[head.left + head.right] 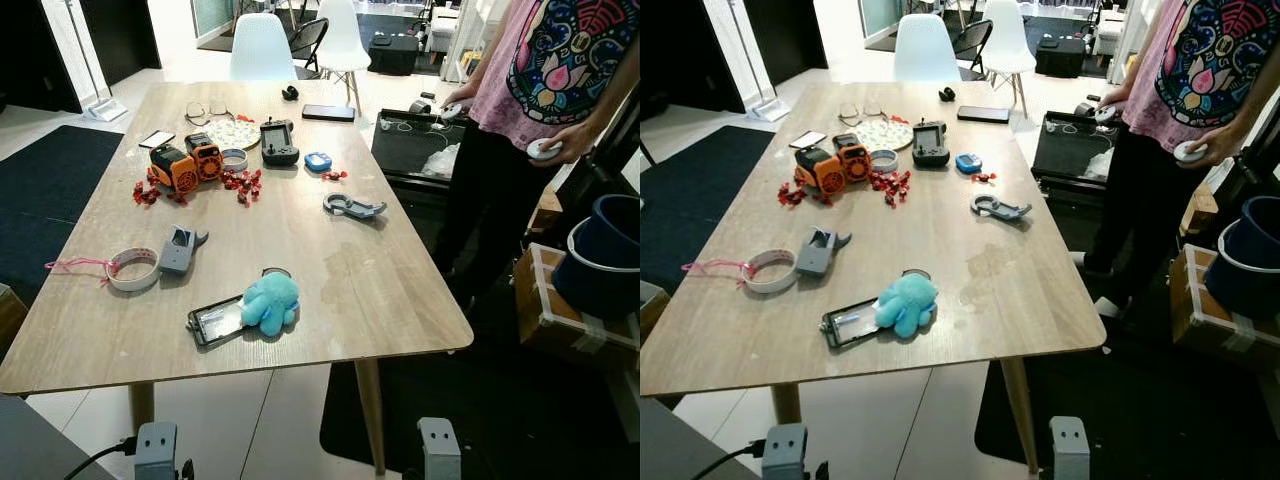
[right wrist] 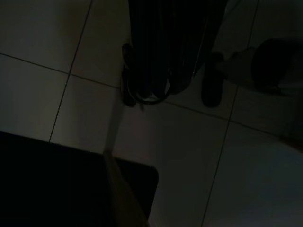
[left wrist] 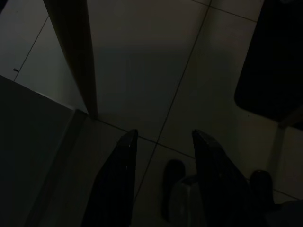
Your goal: Hang keys on a hook
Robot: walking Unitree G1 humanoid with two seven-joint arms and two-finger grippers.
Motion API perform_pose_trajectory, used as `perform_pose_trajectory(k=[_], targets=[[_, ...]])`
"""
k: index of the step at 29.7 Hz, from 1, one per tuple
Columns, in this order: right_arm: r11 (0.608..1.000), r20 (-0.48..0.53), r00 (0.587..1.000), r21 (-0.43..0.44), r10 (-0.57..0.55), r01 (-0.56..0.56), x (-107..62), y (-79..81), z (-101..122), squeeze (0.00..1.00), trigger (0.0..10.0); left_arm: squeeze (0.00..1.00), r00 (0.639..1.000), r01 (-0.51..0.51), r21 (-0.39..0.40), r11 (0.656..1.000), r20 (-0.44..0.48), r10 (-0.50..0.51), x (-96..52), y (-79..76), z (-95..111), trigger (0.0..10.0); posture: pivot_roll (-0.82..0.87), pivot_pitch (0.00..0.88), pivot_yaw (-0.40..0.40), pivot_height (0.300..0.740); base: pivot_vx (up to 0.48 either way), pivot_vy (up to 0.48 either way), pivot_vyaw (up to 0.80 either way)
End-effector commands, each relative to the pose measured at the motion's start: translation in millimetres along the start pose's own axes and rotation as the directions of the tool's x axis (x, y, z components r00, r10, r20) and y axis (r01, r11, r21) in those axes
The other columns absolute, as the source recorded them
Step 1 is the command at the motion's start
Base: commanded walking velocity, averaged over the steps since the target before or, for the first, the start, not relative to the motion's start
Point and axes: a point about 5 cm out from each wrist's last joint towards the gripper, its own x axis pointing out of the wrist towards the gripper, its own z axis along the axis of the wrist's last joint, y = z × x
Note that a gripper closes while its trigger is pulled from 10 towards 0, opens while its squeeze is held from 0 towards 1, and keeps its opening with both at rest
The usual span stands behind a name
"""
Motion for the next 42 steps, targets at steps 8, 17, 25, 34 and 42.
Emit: perform_pose_trajectory(k=[8,17,25,34,42], targets=[[1.0,-0.016,1.0,-0.015,0.012,-0.012,0.2,-0.1,-0.2,0.0,10.0,0.0,1.0,-0.002,-0.035,0.999,-0.015,0.002,-1.6,-3.4,-5.3,10.0,0.08,0.055,-0.042,0.74,-0.307,0.0,0.0],[1.0,-0.017,1.0,-0.026,0.016,-0.016,0.9,0.3,2.0,0.0,10.0,0.0,1.0,-0.002,-0.037,0.999,-0.005,0.001,-1.4,-4.1,-4.1,10.0,0.08,0.048,-0.044,0.74,-0.36,0.0,0.0],[0.999,-0.014,1.0,-0.029,0.02,-0.02,1.0,1.3,2.2,0.0,10.0,0.0,1.0,-0.001,-0.034,0.999,0.008,0.001,-1.2,-3.2,-1.9,10.0,0.08,0.043,-0.042,0.74,-0.378,0.0,0.0],[0.999,-0.013,1.0,-0.028,0.022,-0.022,1.2,2.8,1.6,0.0,10.0,0.0,0.999,-0.001,-0.029,1.0,0.034,0.002,-0.8,-1.7,2.5,10.0,0.09,0.046,-0.037,0.74,-0.377,0.0,0.0],[0.999,-0.014,1.0,-0.027,0.022,-0.023,1.3,4.8,0.2,0.0,10.0,0.0,0.997,0.002,-0.004,1.0,0.072,-0.002,-1.6,-1.1,7.0,10.0,0.1,0.051,-0.031,0.74,0.0,0.0,0.0]])
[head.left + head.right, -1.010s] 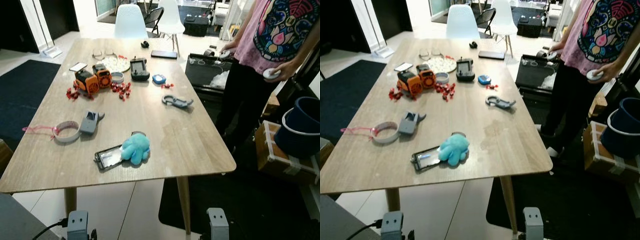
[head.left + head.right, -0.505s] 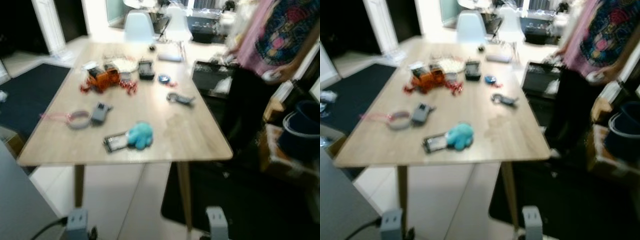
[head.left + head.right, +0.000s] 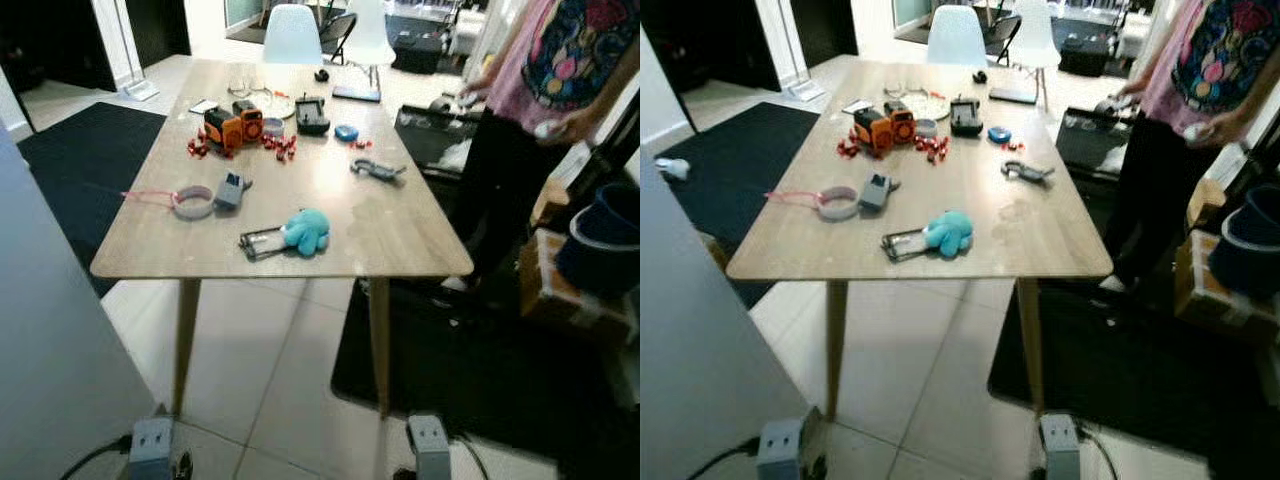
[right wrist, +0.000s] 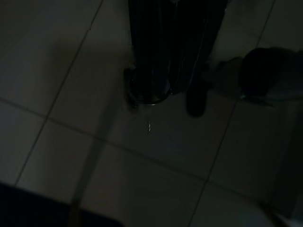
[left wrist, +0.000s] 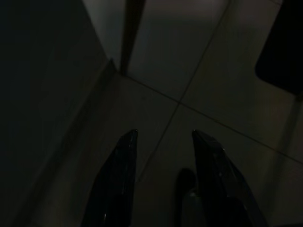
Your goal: Hang keys on a hook
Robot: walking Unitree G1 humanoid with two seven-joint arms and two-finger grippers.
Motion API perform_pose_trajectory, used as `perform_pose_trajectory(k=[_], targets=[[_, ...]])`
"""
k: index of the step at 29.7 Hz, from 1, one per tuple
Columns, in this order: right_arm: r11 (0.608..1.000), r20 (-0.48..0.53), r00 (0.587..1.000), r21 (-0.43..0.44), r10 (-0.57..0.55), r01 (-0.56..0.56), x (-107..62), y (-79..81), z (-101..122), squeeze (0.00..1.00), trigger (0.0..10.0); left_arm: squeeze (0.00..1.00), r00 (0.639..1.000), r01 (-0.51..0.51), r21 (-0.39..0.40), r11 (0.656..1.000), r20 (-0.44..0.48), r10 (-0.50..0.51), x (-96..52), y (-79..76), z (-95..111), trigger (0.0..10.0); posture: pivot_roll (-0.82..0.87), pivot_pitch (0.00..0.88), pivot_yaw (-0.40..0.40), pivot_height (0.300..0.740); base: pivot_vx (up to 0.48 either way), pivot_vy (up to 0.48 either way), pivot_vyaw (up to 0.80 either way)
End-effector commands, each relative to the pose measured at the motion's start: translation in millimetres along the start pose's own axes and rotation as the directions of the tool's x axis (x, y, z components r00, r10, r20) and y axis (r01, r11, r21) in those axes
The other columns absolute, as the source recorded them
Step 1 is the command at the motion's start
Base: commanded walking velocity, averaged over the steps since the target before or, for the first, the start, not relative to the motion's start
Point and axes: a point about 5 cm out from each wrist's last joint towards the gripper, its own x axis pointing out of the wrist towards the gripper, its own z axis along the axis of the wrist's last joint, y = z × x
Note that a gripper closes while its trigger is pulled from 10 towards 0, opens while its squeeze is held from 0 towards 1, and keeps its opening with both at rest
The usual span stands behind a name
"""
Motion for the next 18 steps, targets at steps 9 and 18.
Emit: perform_pose_trajectory(k=[9,18], targets=[[1.0,-0.007,1.0,-0.023,-0.007,0.007,0.1,-0.5,0.0,0.0,10.0,0.0,1.0,0.013,0.024,1.0,0.026,-0.013,-1.1,-0.6,2.5,10.0,0.1,0.052,-0.036,0.74,0.0,0.0,0.0],[0.996,-0.006,1.0,-0.091,0.02,-0.02,0.9,2.9,2.0,0.0,10.0,0.0,0.999,0.015,0.022,1.0,0.031,-0.016,-2.2,-2.6,1.8,10.0,0.1,0.054,-0.04,0.74,0.0,0.0,0.0]])
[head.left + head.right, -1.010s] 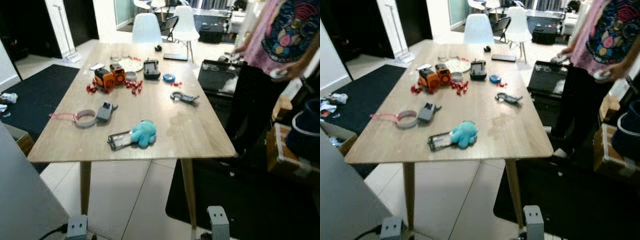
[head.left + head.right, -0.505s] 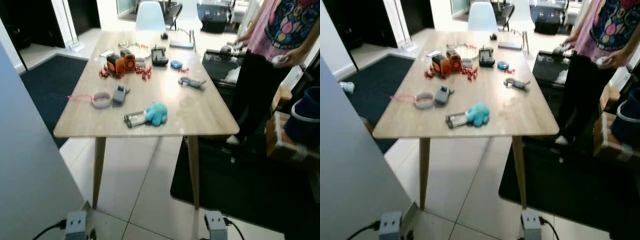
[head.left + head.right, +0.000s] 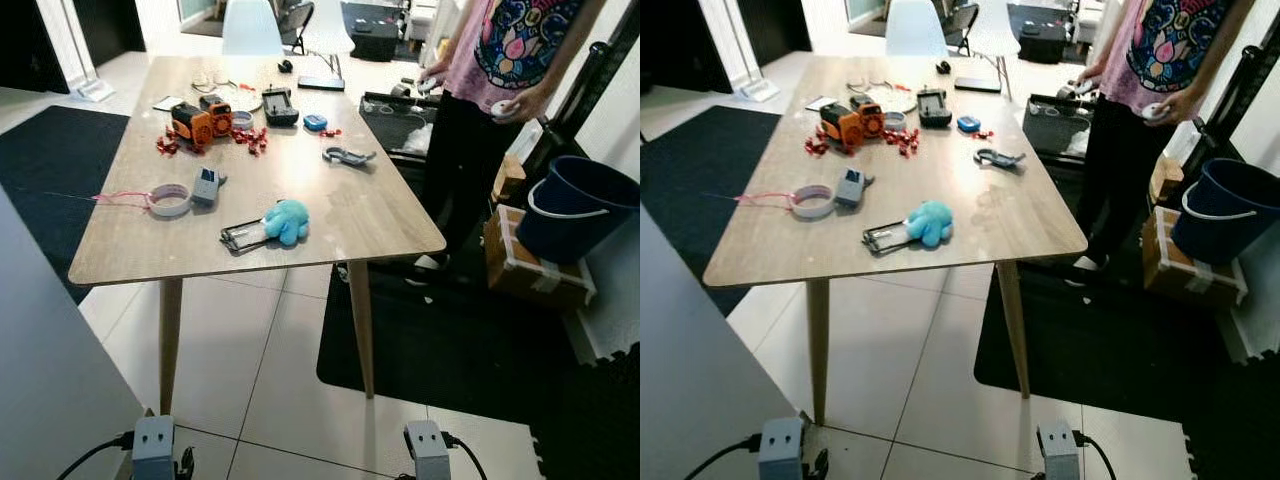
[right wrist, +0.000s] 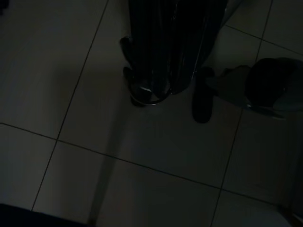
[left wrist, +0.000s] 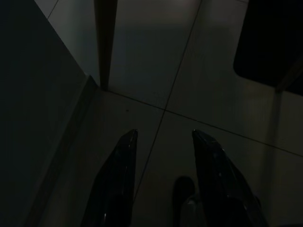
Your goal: Hang keys on a hook
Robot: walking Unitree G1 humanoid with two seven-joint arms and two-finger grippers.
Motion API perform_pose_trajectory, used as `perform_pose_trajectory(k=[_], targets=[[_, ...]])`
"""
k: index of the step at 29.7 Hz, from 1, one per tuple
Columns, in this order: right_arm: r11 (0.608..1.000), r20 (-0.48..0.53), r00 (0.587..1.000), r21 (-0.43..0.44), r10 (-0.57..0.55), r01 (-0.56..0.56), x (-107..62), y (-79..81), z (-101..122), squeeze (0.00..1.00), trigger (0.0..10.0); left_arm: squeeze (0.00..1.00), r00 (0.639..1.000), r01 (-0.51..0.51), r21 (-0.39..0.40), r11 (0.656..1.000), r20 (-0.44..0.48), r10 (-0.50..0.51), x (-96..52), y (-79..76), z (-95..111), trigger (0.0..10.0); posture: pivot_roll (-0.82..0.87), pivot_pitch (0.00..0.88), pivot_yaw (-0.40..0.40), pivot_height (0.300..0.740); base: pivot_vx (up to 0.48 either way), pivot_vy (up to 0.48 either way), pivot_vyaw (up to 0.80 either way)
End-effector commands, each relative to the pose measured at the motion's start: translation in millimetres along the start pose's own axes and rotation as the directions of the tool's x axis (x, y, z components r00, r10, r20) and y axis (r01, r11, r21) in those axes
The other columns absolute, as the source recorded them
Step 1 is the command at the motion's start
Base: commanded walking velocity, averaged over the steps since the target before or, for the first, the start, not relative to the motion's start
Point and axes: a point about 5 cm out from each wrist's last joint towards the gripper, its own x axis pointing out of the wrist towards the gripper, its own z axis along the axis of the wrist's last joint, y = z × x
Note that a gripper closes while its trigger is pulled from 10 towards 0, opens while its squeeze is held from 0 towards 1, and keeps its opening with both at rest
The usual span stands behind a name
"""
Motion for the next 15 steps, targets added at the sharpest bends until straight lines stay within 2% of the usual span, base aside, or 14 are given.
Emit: perform_pose_trajectory(k=[1,3,15], targets=[[0.999,0.0,1.0,-0.038,0.013,-0.013,-0.1,0.7,0.1,0.0,10.0,0.0,1.0,0.003,0.005,1.0,-0.016,-0.003,-3.3,-1.1,-5.9,10.0,0.1,0.054,-0.04,0.74,0.0,0.0,0.0],[0.998,-0.002,1.0,-0.053,0.018,-0.018,-0.1,1.2,-0.2,0.0,10.0,0.0,1.0,0.002,0.004,1.0,-0.015,-0.002,-3.2,-1.1,-5.7,10.0,0.1,0.055,-0.041,0.74,0.0,0.0,0.43],[0.994,-0.013,0.999,-0.103,0.043,-0.044,0.6,6.1,-1.0,0.0,10.0,0.0,1.0,-0.004,0.0,1.0,-0.014,0.004,-3.3,-1.2,-5.4,10.0,0.1,0.062,-0.045,0.74,0.0,0.0,0.8]])
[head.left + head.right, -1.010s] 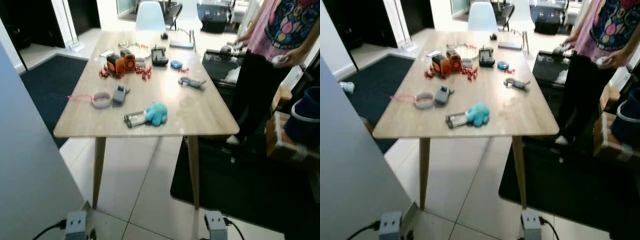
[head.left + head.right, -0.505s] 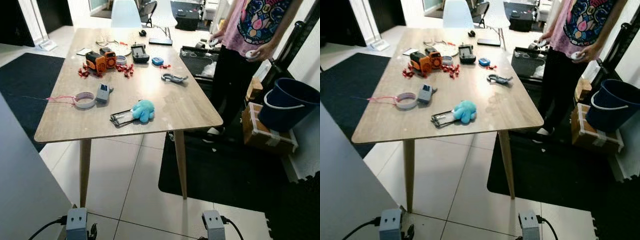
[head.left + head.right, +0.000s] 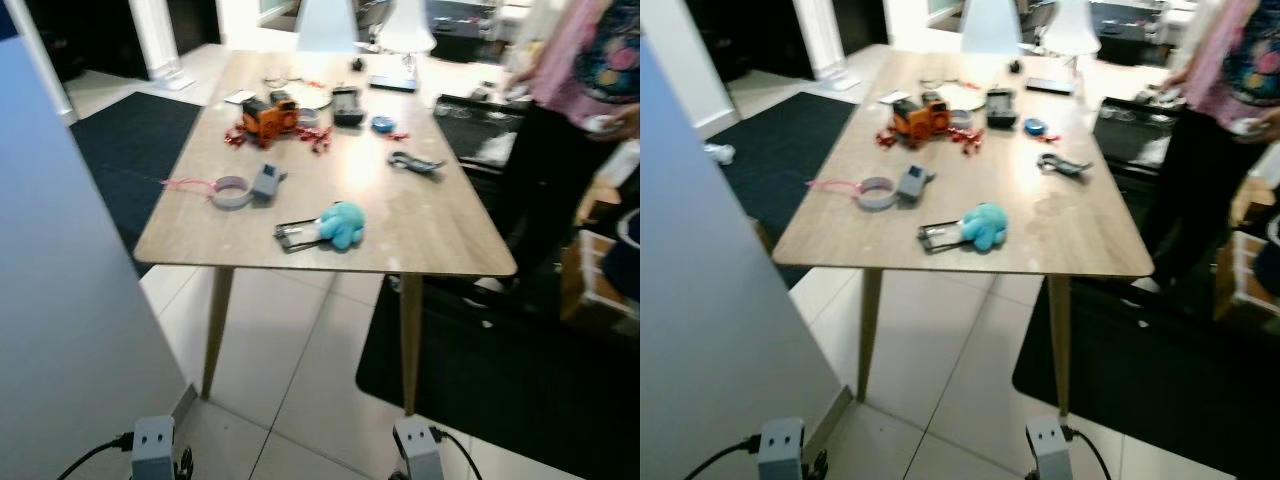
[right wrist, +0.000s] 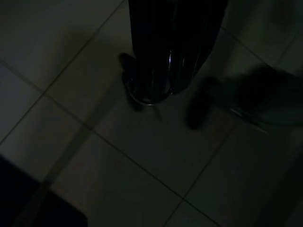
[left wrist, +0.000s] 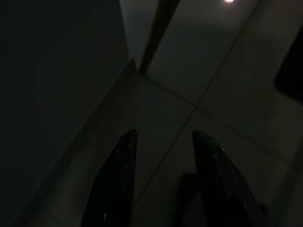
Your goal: Hang keys on a hook
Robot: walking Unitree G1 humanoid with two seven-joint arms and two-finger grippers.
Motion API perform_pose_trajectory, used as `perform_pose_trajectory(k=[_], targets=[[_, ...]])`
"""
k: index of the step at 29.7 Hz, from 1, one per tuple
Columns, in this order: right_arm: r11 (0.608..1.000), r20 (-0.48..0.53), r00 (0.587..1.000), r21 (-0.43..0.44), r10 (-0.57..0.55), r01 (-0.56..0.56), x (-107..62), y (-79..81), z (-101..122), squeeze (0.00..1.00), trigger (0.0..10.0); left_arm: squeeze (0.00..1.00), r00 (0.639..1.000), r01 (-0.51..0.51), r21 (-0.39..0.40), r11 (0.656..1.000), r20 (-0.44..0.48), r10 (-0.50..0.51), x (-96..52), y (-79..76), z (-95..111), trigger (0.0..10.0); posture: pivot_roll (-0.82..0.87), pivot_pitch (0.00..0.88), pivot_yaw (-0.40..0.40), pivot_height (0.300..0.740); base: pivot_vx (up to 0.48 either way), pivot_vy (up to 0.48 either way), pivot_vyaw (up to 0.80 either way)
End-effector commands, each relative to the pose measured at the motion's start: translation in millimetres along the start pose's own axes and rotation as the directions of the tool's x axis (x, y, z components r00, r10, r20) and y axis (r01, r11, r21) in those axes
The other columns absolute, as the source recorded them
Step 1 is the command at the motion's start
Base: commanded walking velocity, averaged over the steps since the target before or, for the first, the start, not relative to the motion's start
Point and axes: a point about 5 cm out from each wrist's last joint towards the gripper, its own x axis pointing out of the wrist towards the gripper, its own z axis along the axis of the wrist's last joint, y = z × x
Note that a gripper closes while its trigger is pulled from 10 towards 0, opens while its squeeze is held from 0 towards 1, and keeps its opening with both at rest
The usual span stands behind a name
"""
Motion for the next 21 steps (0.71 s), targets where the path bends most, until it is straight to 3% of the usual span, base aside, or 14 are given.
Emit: perform_pose_trajectory(k=[1,21], targets=[[1.0,0.0,1.0,-0.023,0.018,-0.018,0.9,3.8,1.0,0.0,10.0,0.0,1.0,-0.007,-0.001,1.0,-0.016,0.007,-2.5,0.9,-4.5,10.0,0.1,0.062,-0.046,0.74,0.0,0.0,0.8],[0.997,0.01,0.999,-0.064,0.051,-0.05,4.2,9.8,10.0,0.0,10.0,0.0,0.999,-0.041,-0.019,0.999,-0.015,0.041,-1.6,3.1,-3.8,10.0,0.09,0.057,-0.047,0.74,0.0,0.0,0.8]])
